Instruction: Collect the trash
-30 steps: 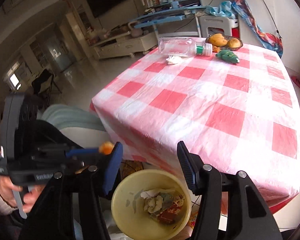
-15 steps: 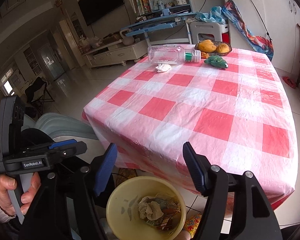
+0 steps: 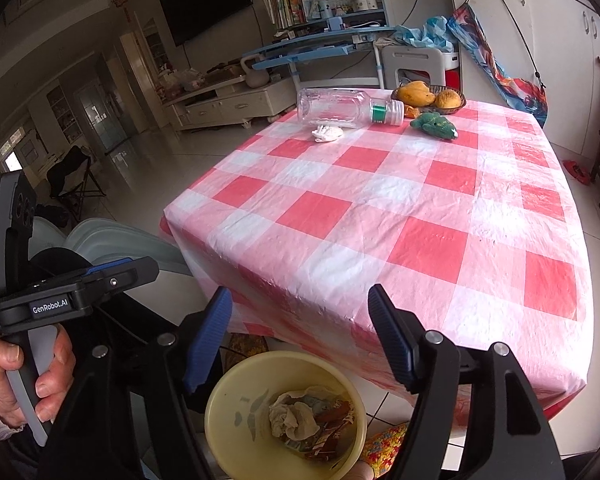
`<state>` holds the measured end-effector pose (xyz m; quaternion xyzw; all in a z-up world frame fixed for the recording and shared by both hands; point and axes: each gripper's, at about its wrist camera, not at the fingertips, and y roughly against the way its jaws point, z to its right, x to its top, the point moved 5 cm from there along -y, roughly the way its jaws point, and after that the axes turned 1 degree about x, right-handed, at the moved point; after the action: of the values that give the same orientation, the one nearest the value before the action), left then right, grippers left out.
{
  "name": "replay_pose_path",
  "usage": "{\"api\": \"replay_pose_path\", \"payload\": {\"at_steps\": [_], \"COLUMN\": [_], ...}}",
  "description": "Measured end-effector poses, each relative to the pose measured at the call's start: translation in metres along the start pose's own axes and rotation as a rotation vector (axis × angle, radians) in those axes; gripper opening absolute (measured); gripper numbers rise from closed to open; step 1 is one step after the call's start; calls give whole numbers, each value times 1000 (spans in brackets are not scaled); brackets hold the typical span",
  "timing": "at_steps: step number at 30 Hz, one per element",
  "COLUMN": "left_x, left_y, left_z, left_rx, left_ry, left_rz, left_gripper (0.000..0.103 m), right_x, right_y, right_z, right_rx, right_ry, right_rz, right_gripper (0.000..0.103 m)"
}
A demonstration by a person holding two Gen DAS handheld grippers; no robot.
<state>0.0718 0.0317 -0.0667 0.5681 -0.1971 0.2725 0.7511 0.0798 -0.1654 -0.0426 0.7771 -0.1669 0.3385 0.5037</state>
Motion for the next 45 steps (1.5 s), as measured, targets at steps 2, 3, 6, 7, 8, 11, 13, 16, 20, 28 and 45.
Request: {"api": "replay_pose_path", "payload": {"at_steps": [2,3,6,7,8,11,13,16,20,28,45], "left_x": [0,0,0,0,0,0,0,0,0,0,1], "left_y": [0,0,-1,-1,-1,-1,-1,-1,-1,-2,-3], "left_z": [-1,-1,-1,-2,-1,-2,-1,-2,-2,-2,-4], "left_rx": [-1,0,3,3,3,4,3,4,5,7,8], "left_ry": [2,4,6,6,6,5,6,6,5,5,6], "left_rz": [1,1,3,3,2,2,3,3,3,2,3], "left_gripper": [73,73,73,73,73,73,73,73,73,73,75], "right_x": [0,-1,-1,-1,-1,-1,-1,-1,-1,-2,-3], "right_y": [0,-1,-1,-1,-1,-1,-1,-1,-1,-1,-3], "right_z": [0,0,0,0,0,0,0,0,0,-1,-1], "right_rx": [0,0,-2,-2,-2,-2,-2,-2,-2,-2,-2], "right_ry": [0,0,0,0,0,1,1,1,1,2,4], "right_rz": [-1,-1,-2,-2,-2,-2,-3,-3,-4,-4,-8], "right_gripper": [68,68,68,68,68,68,68,68,68,68,68]}}
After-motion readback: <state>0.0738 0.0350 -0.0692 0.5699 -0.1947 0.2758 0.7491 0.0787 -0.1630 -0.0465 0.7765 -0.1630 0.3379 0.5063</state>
